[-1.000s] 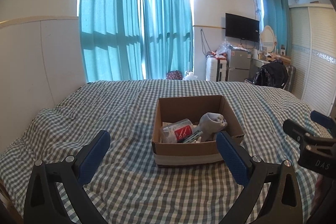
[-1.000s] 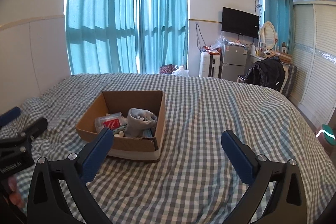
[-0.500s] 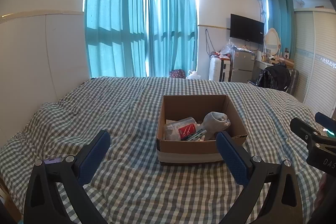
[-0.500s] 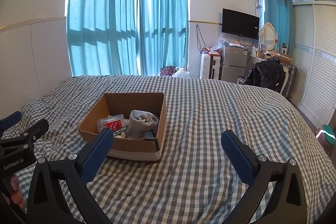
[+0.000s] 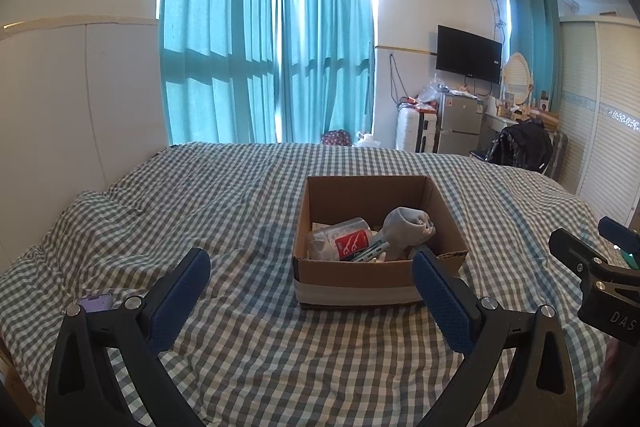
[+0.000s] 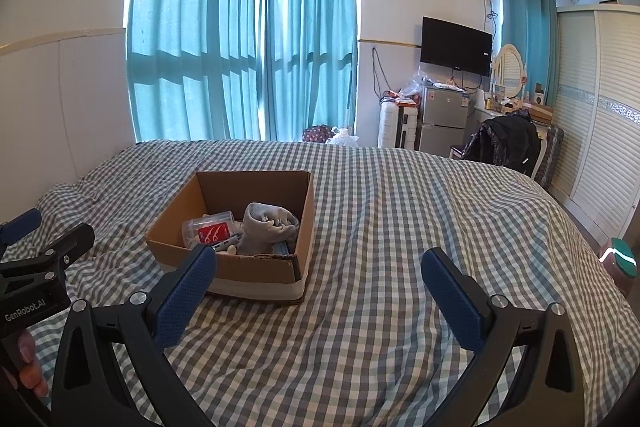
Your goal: Organize objects
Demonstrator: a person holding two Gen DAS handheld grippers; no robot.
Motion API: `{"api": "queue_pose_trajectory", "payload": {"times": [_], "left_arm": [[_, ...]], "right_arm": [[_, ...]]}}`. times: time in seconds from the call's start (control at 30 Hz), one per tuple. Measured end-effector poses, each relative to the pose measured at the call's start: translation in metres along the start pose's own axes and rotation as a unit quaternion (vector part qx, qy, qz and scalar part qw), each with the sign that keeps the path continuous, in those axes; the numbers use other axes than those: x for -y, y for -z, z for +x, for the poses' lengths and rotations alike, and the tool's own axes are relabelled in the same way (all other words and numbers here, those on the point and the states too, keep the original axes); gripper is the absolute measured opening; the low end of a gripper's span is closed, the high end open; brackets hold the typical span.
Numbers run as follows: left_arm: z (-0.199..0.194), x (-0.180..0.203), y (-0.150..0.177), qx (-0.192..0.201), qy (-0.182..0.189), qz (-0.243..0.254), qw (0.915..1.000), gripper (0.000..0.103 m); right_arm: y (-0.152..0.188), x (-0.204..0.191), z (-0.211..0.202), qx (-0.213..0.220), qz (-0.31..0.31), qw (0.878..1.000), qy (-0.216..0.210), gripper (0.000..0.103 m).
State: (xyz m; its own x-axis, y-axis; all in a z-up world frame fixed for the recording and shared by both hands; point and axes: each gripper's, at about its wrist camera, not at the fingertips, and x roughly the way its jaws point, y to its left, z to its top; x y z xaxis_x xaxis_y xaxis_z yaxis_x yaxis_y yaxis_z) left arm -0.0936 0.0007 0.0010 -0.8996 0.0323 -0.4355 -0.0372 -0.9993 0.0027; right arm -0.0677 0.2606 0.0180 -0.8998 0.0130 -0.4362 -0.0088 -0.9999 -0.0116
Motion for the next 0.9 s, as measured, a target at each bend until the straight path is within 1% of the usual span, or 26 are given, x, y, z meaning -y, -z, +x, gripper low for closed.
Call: {"api": "queue_pose_trajectory", "payload": {"times": [0.3,0.9], "left_arm": [[-0.0015,-0.0025,0.0010,-0.005,0.000,-0.008,1.0000,0.103],[-0.0013,-0.0001,0.0046,-0.008,-0.004,-0.004,1.0000,0.103]], "right_arm": [[0.0040,-0.0002,0.0021,-0.005,0.006,1.000,0.000,0.103],[0.0058,-0.0061,0.0022,-0.008,0.006,1.000,-0.003,0.103]]}}
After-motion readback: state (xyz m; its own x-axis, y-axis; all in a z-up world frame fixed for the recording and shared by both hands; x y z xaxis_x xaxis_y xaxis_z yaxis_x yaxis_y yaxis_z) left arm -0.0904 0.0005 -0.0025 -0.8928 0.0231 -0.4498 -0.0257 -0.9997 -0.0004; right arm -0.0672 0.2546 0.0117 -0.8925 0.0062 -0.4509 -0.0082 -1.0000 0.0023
